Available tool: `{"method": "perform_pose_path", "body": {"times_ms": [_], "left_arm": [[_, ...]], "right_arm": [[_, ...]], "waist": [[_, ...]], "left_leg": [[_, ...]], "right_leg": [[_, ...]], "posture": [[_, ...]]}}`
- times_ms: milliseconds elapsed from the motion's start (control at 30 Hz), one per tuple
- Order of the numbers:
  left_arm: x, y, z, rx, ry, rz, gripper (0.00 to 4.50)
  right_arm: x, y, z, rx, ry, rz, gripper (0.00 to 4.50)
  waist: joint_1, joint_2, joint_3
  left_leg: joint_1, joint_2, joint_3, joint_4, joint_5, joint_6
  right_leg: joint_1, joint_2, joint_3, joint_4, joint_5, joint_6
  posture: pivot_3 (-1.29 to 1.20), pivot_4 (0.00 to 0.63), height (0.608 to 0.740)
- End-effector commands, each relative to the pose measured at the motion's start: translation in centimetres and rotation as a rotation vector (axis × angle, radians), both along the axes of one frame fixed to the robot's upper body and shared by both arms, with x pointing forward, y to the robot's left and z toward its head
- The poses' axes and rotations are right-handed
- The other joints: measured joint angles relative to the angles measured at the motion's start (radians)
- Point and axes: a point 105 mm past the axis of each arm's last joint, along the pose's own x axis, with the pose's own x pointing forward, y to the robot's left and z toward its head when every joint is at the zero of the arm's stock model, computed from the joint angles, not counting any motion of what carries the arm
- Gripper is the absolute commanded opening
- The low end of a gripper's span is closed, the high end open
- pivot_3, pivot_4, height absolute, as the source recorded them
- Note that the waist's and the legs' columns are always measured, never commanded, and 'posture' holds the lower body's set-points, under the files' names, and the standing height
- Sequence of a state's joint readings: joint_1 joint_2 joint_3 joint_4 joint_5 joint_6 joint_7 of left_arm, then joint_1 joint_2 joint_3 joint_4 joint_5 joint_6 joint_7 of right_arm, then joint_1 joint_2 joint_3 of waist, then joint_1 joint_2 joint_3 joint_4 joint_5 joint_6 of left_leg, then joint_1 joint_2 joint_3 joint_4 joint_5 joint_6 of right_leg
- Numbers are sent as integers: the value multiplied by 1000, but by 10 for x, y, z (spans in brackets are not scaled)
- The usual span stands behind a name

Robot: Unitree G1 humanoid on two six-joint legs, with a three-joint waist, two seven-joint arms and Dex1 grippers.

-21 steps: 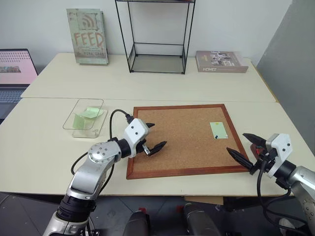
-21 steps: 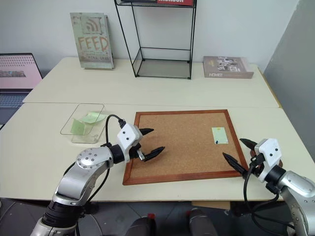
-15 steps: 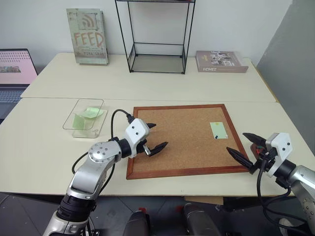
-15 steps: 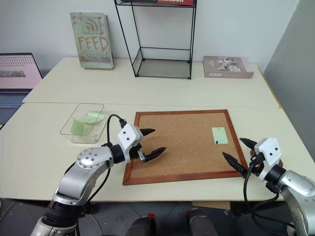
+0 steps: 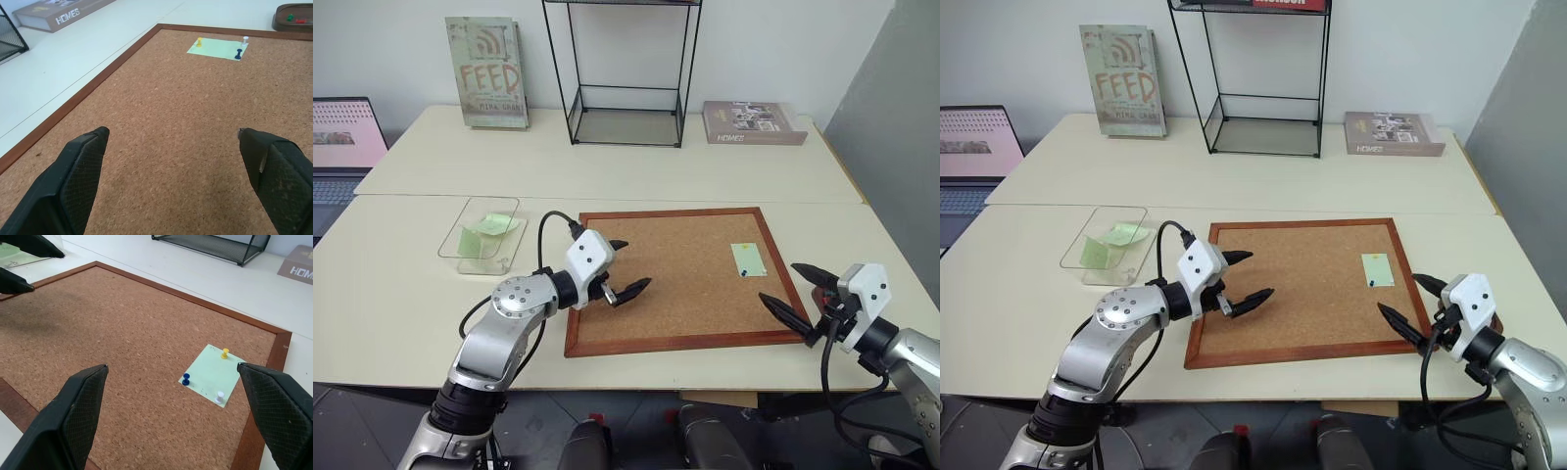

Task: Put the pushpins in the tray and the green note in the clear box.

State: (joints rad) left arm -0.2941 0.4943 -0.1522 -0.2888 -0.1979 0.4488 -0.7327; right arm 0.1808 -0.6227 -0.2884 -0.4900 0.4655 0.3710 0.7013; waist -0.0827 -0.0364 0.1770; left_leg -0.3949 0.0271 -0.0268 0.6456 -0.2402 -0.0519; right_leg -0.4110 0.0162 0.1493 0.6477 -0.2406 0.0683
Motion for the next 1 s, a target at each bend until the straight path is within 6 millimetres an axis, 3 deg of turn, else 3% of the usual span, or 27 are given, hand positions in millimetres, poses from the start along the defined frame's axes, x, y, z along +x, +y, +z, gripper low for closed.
{"method": "perform_pose_path", "body": {"times_ms": [33,167,367,700,933,1000], "left_arm": [[-10,-17,9,-16,-33,-84,4500],[-15,-29,10,-64,-3,-154,4500],[-7,-41,2,-51,-13,-172,3310],[24,-66,-11,-38,-43,-92,1344],[34,-87,-25,-50,-1,-86,68],[35,-88,-35,-25,13,-88,15]], "right_arm": [[-6,11,11,13,-32,25,4490],[-12,18,14,31,-30,27,4490],[-18,29,18,62,-28,19,4500],[-9,30,24,89,-38,-3,4500],[11,26,23,80,-23,-41,4500],[22,19,18,48,1,-77,4500]], "waist": [[0,0,0],[0,0,0],[1,0,0],[1,0,0],[2,0,0],[1,0,0]], "left_leg": [[0,0,0,0,0,0],[0,0,0,0,0,0],[0,0,0,0,0,0],[-1,-1,0,0,0,0],[-1,-1,-1,0,0,0],[-1,-1,0,1,0,0]], "right_leg": [[0,0,0,0,0,0],[0,0,0,0,0,0],[0,0,0,0,0,0],[0,0,0,-1,0,0],[0,0,1,-1,1,2],[0,0,1,-1,1,2]], "posture": [[0,150,740],[0,150,740],[0,150,740],[0,150,740],[0,150,740],[0,150,740]]}}
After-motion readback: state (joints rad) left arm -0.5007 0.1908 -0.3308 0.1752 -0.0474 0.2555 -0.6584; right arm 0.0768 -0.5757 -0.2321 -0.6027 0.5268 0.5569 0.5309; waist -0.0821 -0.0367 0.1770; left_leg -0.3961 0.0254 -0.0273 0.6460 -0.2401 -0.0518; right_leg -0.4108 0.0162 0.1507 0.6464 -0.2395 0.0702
